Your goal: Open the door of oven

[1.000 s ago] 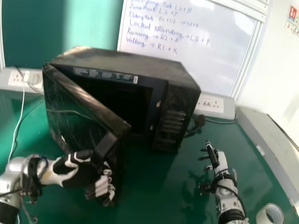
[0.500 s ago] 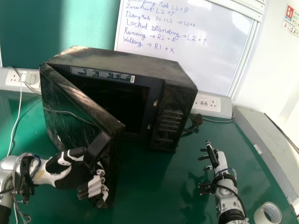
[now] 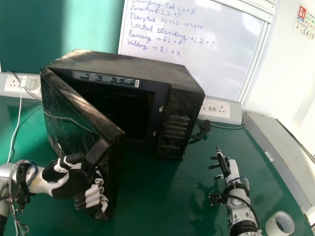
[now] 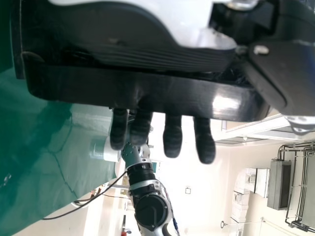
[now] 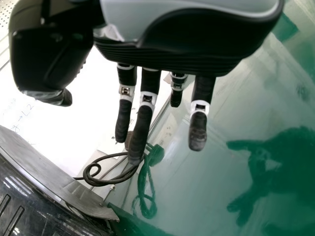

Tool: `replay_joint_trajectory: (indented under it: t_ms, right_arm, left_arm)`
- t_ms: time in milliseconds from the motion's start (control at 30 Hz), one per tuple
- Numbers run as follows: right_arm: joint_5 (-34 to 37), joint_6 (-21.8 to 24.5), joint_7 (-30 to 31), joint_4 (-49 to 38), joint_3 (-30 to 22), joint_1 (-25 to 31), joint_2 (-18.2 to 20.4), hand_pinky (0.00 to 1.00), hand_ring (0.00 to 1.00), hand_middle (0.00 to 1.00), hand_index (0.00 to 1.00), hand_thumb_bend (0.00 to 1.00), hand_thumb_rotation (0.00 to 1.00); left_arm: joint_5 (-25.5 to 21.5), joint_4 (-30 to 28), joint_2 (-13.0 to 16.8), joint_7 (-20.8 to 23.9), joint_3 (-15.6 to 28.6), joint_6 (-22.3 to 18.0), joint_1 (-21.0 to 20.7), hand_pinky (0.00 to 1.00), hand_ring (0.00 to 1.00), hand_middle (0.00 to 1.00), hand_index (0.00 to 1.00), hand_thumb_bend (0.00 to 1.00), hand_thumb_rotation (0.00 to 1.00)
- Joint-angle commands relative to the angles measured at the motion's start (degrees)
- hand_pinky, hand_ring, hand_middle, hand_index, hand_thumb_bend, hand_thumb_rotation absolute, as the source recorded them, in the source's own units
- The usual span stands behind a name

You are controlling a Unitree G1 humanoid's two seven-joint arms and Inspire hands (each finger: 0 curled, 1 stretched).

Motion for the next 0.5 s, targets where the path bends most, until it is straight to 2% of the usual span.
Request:
replay_joint_trajectory:
  t_ms: [0,33,167,233,300,467]
  right_arm:
    - [-0.30,0.28,-0.45,0.04,-0.02,-0.69,-0.58,0.19,0.23,0.36,0.61,0.66,1.00]
    - [-0.20,0.57,-0.61,0.06,-0.13,-0.77,-0.55,0.19,0.23,0.36,0.61,0.65,1.00]
    - [0.00,0.32,-0.45,0.05,-0.32,-0.68,-0.55,0.19,0.23,0.36,0.60,0.66,1.00]
    - [0.20,0.44,-0.34,0.07,-0.52,-0.70,-0.52,0.19,0.23,0.36,0.61,0.68,1.00]
    - [0.33,0.66,-0.26,0.10,-0.65,-0.77,-0.48,0.18,0.23,0.36,0.60,0.69,1.00]
    - [-0.07,0.58,-0.58,0.10,-0.28,-0.77,-0.48,0.18,0.22,0.36,0.59,0.65,1.00]
  left_arm:
    - [-15.12,7.14,5.83,13.20,21.95,0.41,-8.05,0.00,0.02,0.07,0.10,0.94,0.67]
    - [-15.26,7.27,5.97,13.60,22.35,0.29,-7.87,0.00,0.02,0.07,0.10,0.93,0.69]
    - [-16.04,7.80,6.62,14.43,23.59,0.13,-7.58,0.00,0.02,0.06,0.10,0.93,0.65]
    - [-15.49,7.39,6.91,14.89,23.69,-0.63,-7.56,0.00,0.02,0.06,0.10,0.94,0.65]
    - [-14.91,6.08,6.27,17.23,24.26,-1.66,-6.98,0.00,0.02,0.06,0.09,0.97,0.69]
    - [-14.71,6.42,5.84,17.89,24.86,-4.13,-7.24,0.00,0.02,0.06,0.09,0.91,0.68]
